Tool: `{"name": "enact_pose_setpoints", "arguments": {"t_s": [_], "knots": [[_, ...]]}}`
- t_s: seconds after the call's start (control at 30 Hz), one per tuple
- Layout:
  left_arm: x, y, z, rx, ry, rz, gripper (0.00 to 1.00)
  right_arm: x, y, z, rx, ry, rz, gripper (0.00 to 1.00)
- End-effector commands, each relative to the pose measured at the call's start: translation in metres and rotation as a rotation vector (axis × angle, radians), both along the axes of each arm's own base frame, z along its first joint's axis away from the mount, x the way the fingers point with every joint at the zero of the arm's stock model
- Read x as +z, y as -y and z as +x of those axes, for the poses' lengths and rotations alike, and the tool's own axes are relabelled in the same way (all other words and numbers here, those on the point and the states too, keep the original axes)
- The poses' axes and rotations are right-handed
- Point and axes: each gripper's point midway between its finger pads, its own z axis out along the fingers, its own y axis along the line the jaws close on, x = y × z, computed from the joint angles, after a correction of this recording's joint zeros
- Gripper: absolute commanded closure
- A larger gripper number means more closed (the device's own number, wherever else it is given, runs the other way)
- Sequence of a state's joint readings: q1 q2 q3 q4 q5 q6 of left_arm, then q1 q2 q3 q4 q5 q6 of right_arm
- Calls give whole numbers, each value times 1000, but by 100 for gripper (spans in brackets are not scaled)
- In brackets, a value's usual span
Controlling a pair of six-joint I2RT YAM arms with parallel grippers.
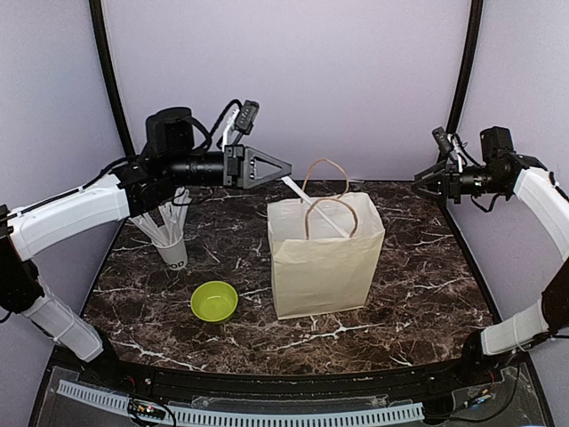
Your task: Pack the takeout coffee
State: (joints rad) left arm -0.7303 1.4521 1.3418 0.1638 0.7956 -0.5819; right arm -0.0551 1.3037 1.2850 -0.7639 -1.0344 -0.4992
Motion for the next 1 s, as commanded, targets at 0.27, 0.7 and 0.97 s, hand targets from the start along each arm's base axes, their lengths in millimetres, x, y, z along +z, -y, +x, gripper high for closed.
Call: {"name": "enact_pose_setpoints", "arguments": {"t_s": [0.27, 0.7, 0.97], "knots": [[-18, 30, 29, 106, -16, -7, 100, -3, 1, -2, -1, 18, -6, 36], [-52, 61, 20, 47, -109, 111, 89, -7, 0, 1, 11, 6, -7, 36], [-14, -7, 32, 346, 149, 317, 42, -5, 0, -2, 16, 17, -8, 35]]}}
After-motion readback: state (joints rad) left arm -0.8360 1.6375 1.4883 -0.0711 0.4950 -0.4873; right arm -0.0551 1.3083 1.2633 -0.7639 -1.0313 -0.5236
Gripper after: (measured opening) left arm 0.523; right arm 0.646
